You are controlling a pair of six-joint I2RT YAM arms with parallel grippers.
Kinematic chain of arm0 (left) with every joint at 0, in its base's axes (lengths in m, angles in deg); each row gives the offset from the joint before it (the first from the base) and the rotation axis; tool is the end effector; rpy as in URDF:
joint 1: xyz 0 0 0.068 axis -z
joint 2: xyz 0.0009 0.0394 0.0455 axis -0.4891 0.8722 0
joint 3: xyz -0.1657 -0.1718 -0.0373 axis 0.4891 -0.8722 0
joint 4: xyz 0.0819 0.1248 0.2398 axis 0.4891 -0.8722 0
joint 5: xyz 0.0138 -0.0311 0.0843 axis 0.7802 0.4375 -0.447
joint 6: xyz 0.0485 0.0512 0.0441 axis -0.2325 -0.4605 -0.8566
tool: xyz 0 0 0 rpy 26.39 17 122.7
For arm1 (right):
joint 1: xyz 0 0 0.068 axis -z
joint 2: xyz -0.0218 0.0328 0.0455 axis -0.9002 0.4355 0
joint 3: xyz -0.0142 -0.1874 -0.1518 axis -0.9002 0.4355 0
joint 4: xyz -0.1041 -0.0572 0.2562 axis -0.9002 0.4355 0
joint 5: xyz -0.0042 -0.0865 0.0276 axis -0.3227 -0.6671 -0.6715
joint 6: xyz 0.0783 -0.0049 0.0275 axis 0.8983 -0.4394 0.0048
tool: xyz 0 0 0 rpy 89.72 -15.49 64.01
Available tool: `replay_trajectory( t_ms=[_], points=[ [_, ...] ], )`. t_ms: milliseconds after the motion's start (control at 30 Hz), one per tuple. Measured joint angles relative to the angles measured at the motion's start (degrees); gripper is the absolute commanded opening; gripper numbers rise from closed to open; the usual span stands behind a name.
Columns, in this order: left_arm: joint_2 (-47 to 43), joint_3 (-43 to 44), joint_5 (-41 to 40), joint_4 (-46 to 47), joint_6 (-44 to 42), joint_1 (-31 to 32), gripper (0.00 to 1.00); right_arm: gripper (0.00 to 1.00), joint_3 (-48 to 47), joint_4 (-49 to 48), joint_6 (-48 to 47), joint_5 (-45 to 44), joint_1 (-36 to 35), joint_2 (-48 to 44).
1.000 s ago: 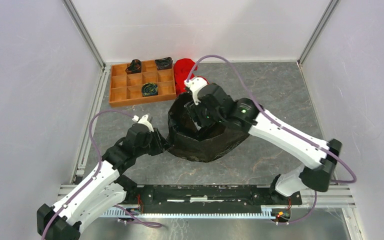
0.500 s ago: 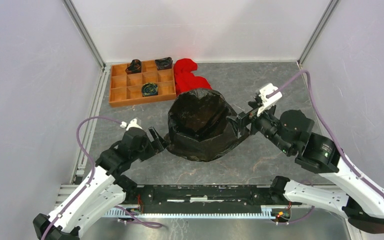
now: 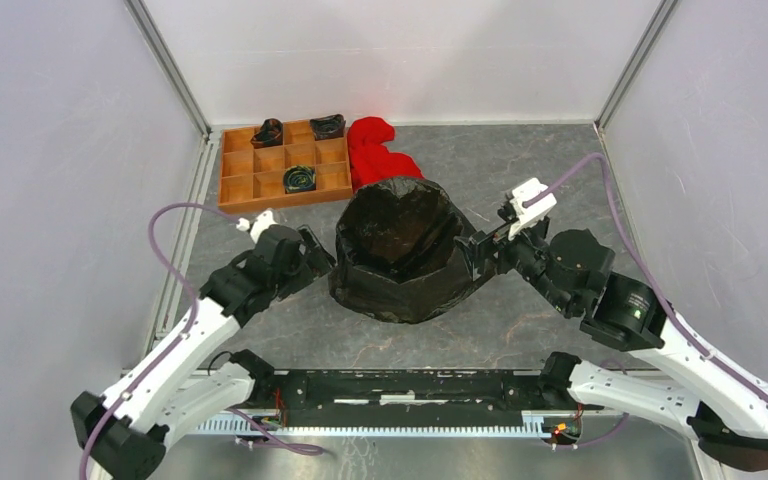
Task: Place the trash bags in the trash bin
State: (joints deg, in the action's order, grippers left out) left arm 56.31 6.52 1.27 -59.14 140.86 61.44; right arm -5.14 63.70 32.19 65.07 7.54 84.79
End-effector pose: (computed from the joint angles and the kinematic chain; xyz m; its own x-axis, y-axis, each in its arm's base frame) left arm 0.2066 -0.1070 0.2340 -0.6346 -0.5385 -0.5544 -0.2958 0.8319 -0.4695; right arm 0.1489 0.1713 0.3881 -0.1573 -0.0805 -0.9843 -0.5227 0.8524 0.0139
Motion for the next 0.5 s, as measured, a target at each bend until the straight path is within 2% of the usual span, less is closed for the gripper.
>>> replay_trajectory(
  t_ms=[200,500],
  points=[
    [5.0,-6.6,2.2,7.3,-0.9,-0.5,1.00,0.98,0.6,-3.1,0.4,0.8,0.0,-1.8],
    [15.1,-10.0,10.6,22.3,-3.1,-0.6,1.00,0.98,1.8,-6.6,1.4,2.6,0.0,-1.6]
  ],
)
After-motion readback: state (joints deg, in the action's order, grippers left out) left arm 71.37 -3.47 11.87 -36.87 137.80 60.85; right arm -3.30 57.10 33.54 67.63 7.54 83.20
